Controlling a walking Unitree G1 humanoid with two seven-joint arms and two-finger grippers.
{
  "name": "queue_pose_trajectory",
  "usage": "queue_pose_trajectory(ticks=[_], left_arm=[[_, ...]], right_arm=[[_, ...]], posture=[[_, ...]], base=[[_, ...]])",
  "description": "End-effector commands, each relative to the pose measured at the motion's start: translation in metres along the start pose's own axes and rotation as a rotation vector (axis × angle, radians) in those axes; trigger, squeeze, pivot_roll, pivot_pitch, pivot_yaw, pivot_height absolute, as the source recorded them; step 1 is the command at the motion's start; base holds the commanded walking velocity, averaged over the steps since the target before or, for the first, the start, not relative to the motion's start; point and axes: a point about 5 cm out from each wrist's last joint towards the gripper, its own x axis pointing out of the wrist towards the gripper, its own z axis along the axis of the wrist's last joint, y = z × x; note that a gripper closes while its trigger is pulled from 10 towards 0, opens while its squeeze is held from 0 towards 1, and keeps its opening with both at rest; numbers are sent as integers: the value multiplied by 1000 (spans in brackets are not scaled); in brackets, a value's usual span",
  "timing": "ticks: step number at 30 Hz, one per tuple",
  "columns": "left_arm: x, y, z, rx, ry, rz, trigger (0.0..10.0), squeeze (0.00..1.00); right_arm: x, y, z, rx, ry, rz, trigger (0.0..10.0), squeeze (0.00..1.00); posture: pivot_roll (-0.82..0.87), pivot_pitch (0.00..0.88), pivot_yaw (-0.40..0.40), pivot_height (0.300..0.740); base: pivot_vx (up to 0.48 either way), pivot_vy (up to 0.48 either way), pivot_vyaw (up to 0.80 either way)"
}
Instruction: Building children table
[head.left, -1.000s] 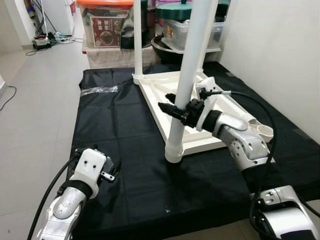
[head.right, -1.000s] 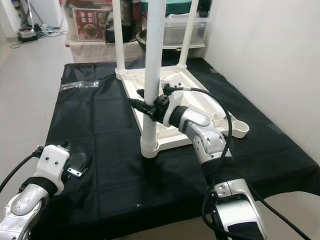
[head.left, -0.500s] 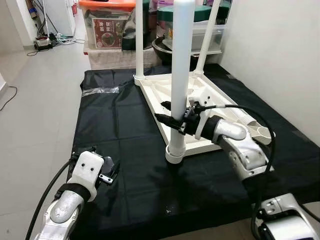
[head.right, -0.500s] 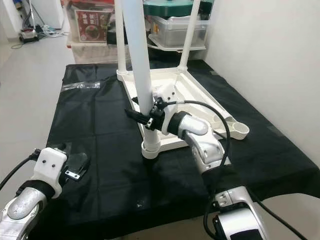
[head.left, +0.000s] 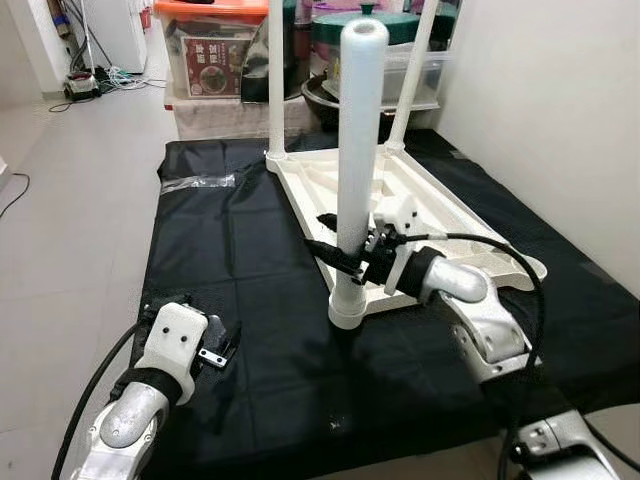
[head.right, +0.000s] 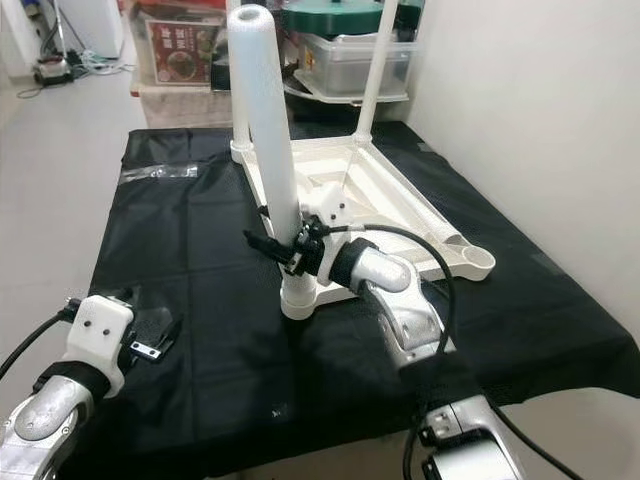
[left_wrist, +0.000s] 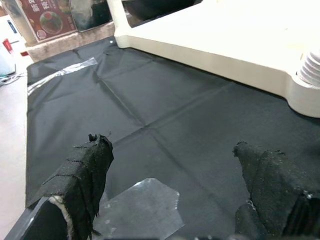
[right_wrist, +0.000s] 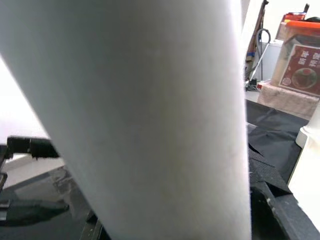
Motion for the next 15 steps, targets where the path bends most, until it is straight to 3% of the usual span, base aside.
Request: queue_pose_trajectory(ticks=[1, 4, 8, 15], left_arm=[[-2, 0, 0, -24, 8, 10, 10000, 0], [-3, 1, 0, -37, 9, 16, 10000, 0], [-4, 3, 0, -51, 8, 24, 10000, 0], [-3, 5, 2, -53, 5, 28, 10000, 0]], right_arm=[[0, 12, -17, 112, 41, 46, 0, 0], [0, 13, -21, 177, 46, 33, 0, 0], [5, 10, -31, 336, 69, -57, 0, 0], [10, 9, -36, 425, 82, -148, 0, 0]], posture=[[57, 0, -86, 740], [61, 0, -93, 740], [66, 0, -88, 740], [66, 0, -87, 740]], base=[[0, 0, 0], [0, 0, 0], [0, 0, 0], [0, 0, 0]])
